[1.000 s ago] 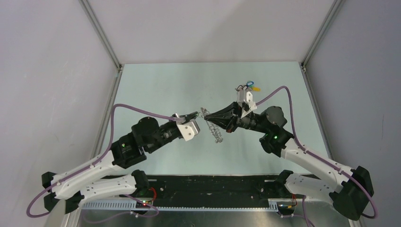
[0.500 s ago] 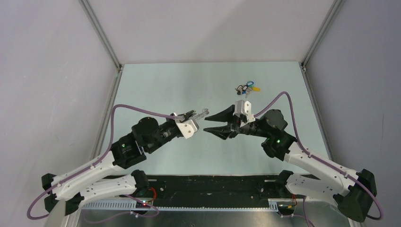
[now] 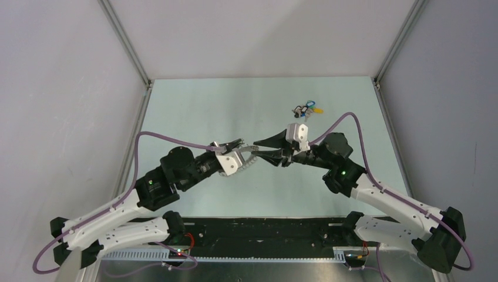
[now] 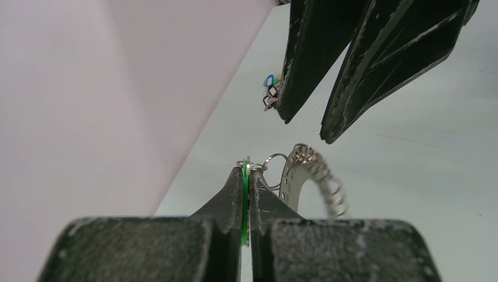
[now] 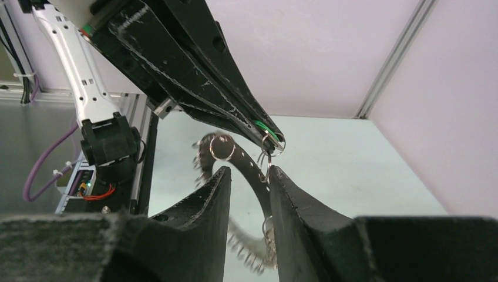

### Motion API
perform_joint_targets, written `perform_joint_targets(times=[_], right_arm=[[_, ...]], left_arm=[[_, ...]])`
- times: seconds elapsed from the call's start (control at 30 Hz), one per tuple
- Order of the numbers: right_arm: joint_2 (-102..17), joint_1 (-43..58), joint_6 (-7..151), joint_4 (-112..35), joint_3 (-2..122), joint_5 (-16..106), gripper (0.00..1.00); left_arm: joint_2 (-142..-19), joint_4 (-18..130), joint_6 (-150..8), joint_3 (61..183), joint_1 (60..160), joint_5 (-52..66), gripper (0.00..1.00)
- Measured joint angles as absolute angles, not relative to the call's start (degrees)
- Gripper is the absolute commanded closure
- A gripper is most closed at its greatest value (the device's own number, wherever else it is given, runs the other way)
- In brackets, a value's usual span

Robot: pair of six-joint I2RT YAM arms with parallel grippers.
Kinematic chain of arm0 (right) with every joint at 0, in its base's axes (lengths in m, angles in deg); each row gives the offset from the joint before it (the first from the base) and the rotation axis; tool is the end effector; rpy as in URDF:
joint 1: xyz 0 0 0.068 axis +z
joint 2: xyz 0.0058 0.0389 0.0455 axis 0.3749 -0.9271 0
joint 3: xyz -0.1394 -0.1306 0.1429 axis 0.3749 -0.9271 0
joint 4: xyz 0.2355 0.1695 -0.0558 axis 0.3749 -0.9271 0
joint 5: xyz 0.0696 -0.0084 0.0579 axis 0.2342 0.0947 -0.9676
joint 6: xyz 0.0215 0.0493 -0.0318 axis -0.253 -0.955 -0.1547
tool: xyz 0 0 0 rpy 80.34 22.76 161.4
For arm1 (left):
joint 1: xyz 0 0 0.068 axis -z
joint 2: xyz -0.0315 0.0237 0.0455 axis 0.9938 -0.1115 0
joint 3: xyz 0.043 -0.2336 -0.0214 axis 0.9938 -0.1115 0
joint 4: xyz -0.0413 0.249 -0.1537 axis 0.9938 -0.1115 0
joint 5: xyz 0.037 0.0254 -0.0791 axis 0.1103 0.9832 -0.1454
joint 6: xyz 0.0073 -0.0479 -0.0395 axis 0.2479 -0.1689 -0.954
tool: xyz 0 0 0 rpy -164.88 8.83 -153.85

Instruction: Remove the keys from the keyring

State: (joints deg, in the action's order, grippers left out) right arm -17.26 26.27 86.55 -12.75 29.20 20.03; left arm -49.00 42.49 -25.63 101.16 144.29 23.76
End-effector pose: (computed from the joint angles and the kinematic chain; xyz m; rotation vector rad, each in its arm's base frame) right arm 0.1743 0.2338 0.3339 -1.0717 0.9536 0.9570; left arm 0.1265 -0.2110 0.3607 1.1285 1.1900 -0.2357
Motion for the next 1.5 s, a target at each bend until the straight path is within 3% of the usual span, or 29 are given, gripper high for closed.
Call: perform_joint_targets(times=[0.6, 0.67, 0.73, 0.8, 1.07, 1.3, 1.5], right_arm=[[-23.88, 27.52, 88.63, -15.42, 33.83, 22.32, 0.73], [-24.21, 27.52, 88.67, -15.44, 33.83, 22.56, 0.77], [-24.49, 27.54, 88.76, -15.44, 33.85, 22.67, 0.88], [-24.82, 27.54, 88.78, -15.50, 34.05, 22.61, 0.90], [-26.02, 27.63, 88.74, -15.53, 35.80, 21.73, 0.77], [-26.22, 27.63, 88.76, -16.44, 36.52, 20.62, 0.82], [-26.22, 27.63, 88.74, -17.30, 36.63, 20.25, 0.68]], left_arm=[[-48.47, 42.51, -25.26, 101.07, 144.29, 22.58, 1.00], [-48.36, 42.49, -25.26, 101.07, 144.29, 22.43, 1.00], [-48.17, 42.49, -25.26, 101.07, 144.29, 22.25, 1.00], [-47.84, 42.49, -25.26, 101.07, 144.26, 22.23, 1.00], [-47.49, 42.49, -25.23, 101.07, 144.29, 22.23, 1.00], [-47.47, 42.49, -25.23, 101.07, 144.29, 22.21, 1.00], [-47.36, 42.44, -25.23, 101.07, 144.29, 22.21, 1.00]])
